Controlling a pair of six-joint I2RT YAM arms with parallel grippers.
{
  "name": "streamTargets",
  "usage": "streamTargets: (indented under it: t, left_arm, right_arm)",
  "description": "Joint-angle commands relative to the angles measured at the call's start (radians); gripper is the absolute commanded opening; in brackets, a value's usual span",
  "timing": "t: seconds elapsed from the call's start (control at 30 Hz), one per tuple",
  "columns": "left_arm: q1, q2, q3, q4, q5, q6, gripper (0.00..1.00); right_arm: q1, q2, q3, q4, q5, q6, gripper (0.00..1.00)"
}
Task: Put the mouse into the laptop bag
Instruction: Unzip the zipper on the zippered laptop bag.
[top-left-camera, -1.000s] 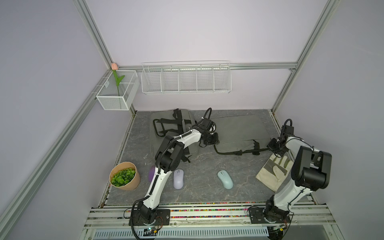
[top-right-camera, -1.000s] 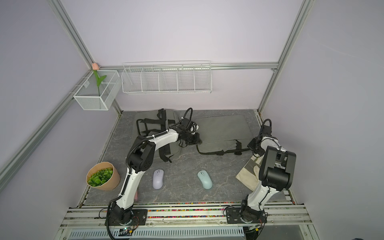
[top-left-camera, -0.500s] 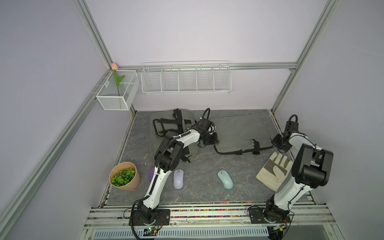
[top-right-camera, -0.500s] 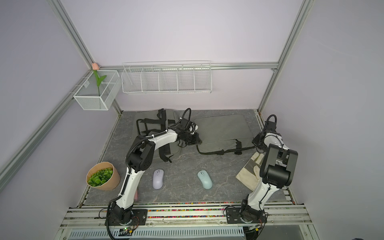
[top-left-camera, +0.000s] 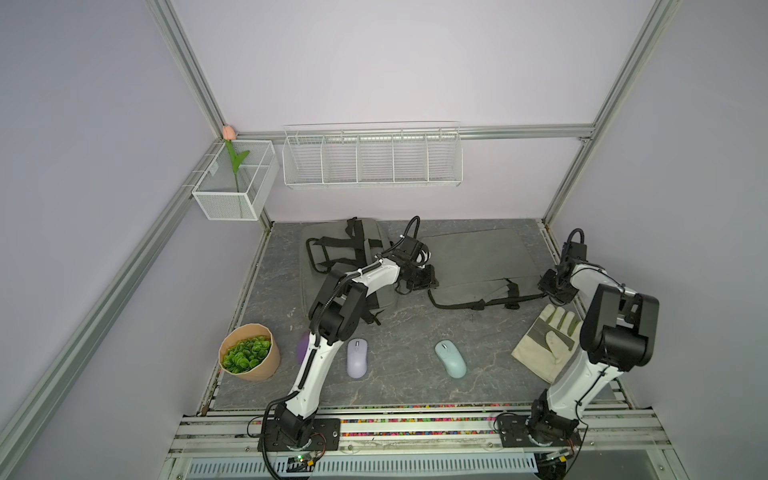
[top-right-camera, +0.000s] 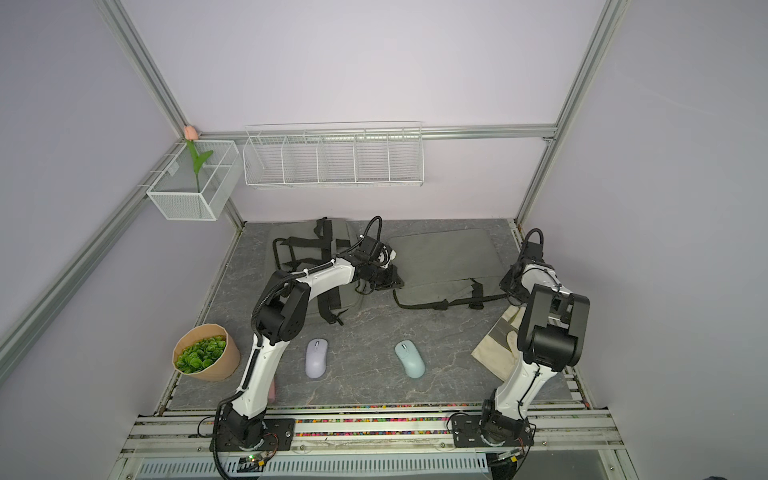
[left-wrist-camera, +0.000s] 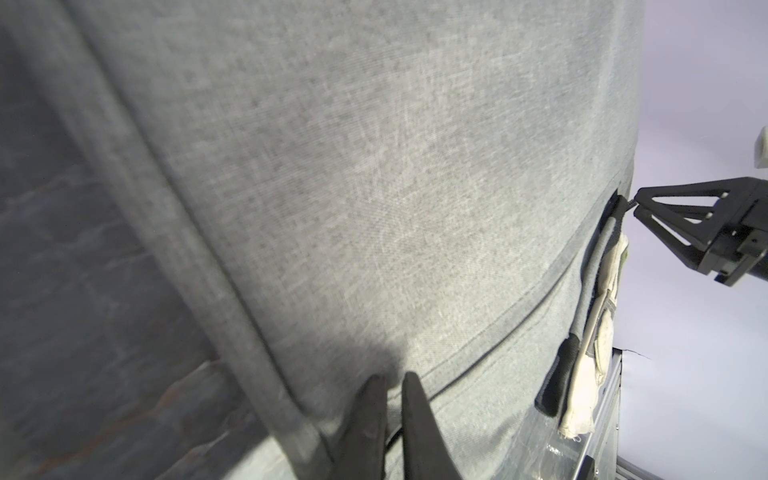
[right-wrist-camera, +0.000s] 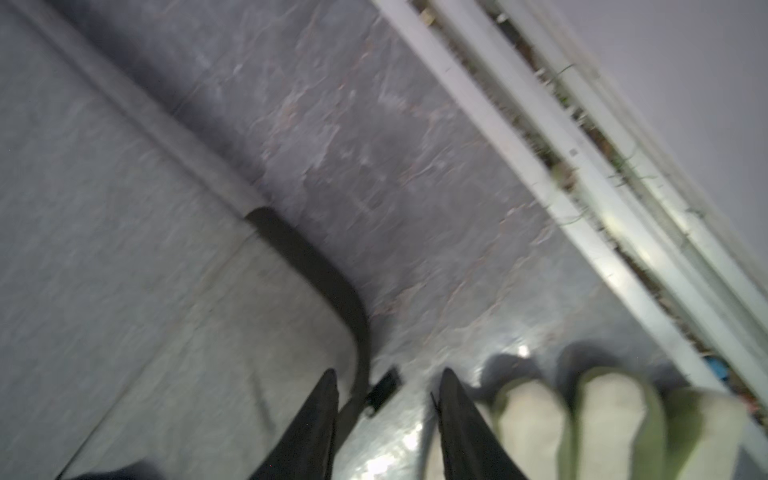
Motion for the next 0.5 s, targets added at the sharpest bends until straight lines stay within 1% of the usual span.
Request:
streamTargets:
  t: [0.0,0.1,0.2,0.33,0.43,0.47]
  left_arm:
    - [-0.011,0.047,-0.016,-0.17,-0.124,0.012,0.13]
    - [-0.023,0.015,-0.005,-0.193,-0.142,0.019,0.14]
    - [-0.033,-0.027,0.005,-0.216,-0.163,0.025,0.14]
    - [-0.039,-0.075,0.014,-0.231,-0.182,0.022,0.15]
    - [-0.039,-0.089,0.039,-0.26,-0.207,0.028,0.17]
    - [-0.039,-0.094,0.047,-0.272,-0.219,0.031,0.17]
  right_arm:
    - [0.083,-0.091,-0.044,0.011,0.019,0.002,0.44]
    - [0.156,-0.165,-0.084,0.011,0.038,0.008,0.46]
    - [0.225,-0.242,-0.13,0.008,0.015,0.025,0.46]
    - [0.359,-0.317,-0.189,0.001,-0.002,0.046,0.5]
    - [0.45,-0.342,-0.226,0.015,-0.076,0.084,0.55]
    - [0.481,-0.349,-0.237,0.025,-0.095,0.095,0.56]
